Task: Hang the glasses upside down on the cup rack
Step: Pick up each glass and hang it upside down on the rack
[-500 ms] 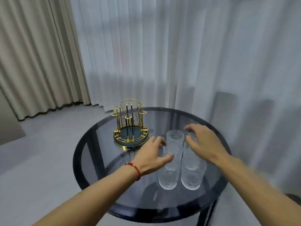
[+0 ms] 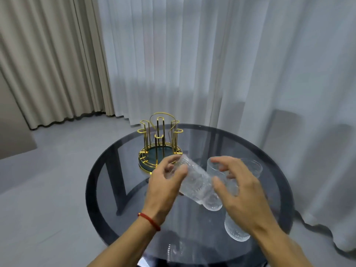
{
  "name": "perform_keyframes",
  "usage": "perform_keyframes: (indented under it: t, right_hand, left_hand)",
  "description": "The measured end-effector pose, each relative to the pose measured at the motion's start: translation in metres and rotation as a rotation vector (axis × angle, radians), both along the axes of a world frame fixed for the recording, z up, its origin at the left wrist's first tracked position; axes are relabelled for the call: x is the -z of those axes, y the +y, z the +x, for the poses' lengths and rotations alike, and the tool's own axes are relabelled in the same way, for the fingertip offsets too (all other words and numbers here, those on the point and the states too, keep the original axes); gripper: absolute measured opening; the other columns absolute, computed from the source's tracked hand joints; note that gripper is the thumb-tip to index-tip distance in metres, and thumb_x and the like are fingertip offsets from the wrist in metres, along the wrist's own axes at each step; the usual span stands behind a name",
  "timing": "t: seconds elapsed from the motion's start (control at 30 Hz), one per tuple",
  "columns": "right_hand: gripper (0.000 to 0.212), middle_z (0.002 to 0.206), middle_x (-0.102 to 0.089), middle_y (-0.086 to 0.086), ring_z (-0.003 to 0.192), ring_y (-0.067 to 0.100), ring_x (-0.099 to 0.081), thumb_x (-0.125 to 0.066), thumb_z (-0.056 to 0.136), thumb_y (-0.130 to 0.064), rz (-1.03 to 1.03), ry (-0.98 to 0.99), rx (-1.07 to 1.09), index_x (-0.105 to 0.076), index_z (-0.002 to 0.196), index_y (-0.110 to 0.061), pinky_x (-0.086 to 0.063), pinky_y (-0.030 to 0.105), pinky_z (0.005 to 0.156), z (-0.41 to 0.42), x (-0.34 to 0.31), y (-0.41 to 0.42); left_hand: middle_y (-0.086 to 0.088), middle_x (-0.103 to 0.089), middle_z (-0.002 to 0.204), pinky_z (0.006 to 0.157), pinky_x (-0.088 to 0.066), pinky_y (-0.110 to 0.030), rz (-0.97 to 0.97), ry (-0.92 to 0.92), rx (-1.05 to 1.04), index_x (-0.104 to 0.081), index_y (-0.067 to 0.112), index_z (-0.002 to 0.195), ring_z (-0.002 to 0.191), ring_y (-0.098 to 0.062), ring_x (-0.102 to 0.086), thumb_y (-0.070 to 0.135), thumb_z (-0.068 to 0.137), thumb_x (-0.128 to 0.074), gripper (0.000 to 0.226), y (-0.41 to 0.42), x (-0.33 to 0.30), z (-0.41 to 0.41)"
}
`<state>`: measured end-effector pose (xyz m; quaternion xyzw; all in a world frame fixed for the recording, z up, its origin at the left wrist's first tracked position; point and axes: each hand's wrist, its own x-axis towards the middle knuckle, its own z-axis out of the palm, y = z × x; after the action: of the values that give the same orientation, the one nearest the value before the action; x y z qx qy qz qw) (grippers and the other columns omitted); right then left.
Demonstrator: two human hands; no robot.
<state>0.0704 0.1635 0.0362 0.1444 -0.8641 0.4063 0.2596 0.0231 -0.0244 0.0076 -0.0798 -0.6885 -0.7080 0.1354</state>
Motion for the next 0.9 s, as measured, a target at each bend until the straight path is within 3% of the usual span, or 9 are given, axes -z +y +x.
perform_keyframes:
  t: [0.1,0.17,0.27,0.4,0.47,0.53,0.67,0.77,0.9]
  right_hand:
    - [0.061,0.135,-0.055,-0.017,0.121,0.005,-0.056,-0.037,0.088,-0.081,0.04,-0.364,-0.139,-0.027,0.144,-0.062,-0.043,0.032,0.102,-0.031,-0.012,-0.028]
    - [0.06,0.13,-0.064,-0.006,0.115,0.016,-0.063,-0.035,0.086,-0.084,-0.035,-0.429,-0.154,-0.031,0.141,-0.061,-0.046,0.037,0.101,-0.053,-0.019,-0.04]
    - [0.048,0.111,-0.072,-0.01,0.087,0.011,-0.074,-0.046,0.088,-0.077,-0.125,-0.437,-0.118,-0.048,0.129,-0.052,-0.056,0.033,0.085,-0.085,-0.022,-0.04]
    - [0.04,0.105,-0.072,-0.008,0.073,0.009,-0.075,-0.053,0.078,-0.077,-0.23,-0.389,0.085,-0.057,0.108,-0.05,-0.063,0.037,0.069,-0.12,-0.028,-0.019]
    - [0.046,0.106,-0.07,-0.006,0.076,0.014,-0.075,-0.05,0.075,-0.079,-0.238,-0.315,0.19,-0.053,0.11,-0.05,-0.064,0.044,0.075,-0.146,-0.039,-0.005]
    - [0.052,0.113,-0.069,-0.002,0.091,0.023,-0.074,-0.054,0.079,-0.073,-0.244,-0.236,0.237,-0.051,0.123,-0.045,-0.061,0.053,0.086,-0.181,-0.053,0.002]
    - [0.066,0.141,-0.05,-0.005,0.114,0.024,-0.064,-0.063,0.086,-0.053,-0.258,-0.177,0.161,-0.045,0.143,-0.026,-0.062,0.048,0.085,-0.261,-0.081,-0.017]
    - [0.074,0.144,-0.045,0.004,0.106,0.017,-0.062,-0.067,0.088,-0.05,-0.276,-0.277,0.112,-0.039,0.147,-0.014,-0.063,0.039,0.082,-0.312,-0.096,-0.048]
    - [0.072,0.138,-0.047,0.008,0.115,0.025,-0.058,-0.069,0.093,-0.045,-0.115,-0.396,0.014,-0.042,0.148,-0.007,-0.063,0.035,0.079,-0.358,-0.101,-0.084]
  left_hand:
    - [-0.023,-0.065,0.124,0.083,-0.059,-0.056,0.428,-0.158,0.217,-0.057,0.008,0.129,0.109,-0.039,-0.066,0.045,0.085,-0.066,0.058,-0.011,-0.003,-0.022]
    - [-0.025,-0.063,0.128,0.081,-0.059,-0.051,0.507,-0.199,0.271,-0.054,0.004,0.132,0.114,-0.041,-0.064,0.04,0.089,-0.063,0.057,-0.016,0.001,-0.033]
    - [-0.02,-0.065,0.127,0.084,-0.06,-0.051,0.496,-0.214,0.278,-0.058,0.009,0.13,0.114,-0.036,-0.065,0.044,0.09,-0.065,0.054,-0.027,0.012,-0.053]
    - [0.001,-0.059,0.124,0.096,-0.05,-0.035,-0.244,-0.116,-0.157,-0.061,0.029,0.117,0.121,-0.019,-0.054,0.059,0.088,-0.052,0.043,-0.052,0.042,-0.077]
    - [-0.004,-0.042,0.146,0.108,-0.04,-0.041,-0.662,-0.133,-0.267,-0.055,0.026,0.13,0.141,-0.023,-0.032,0.046,0.088,-0.06,0.047,-0.062,0.066,-0.089]
    - [-0.002,-0.014,0.164,0.118,-0.028,-0.052,-0.903,-0.163,-0.24,-0.04,0.029,0.146,0.151,-0.024,-0.007,0.047,0.085,-0.063,0.068,-0.065,0.087,-0.097]
    - [0.0,0.002,0.168,0.122,-0.013,-0.053,-1.063,-0.144,-0.24,-0.015,0.034,0.156,0.153,-0.02,0.006,0.059,0.09,-0.047,0.078,-0.065,0.11,-0.109]
    - [-0.001,0.006,0.168,0.123,-0.007,-0.052,-1.166,-0.154,-0.255,-0.003,0.035,0.157,0.153,-0.022,0.006,0.065,0.091,-0.033,0.079,-0.065,0.121,-0.115]
    - [-0.001,0.009,0.168,0.122,-0.003,-0.051,-1.198,-0.147,-0.284,0.004,0.036,0.157,0.153,-0.025,0.004,0.066,0.092,-0.023,0.076,-0.062,0.128,-0.119]
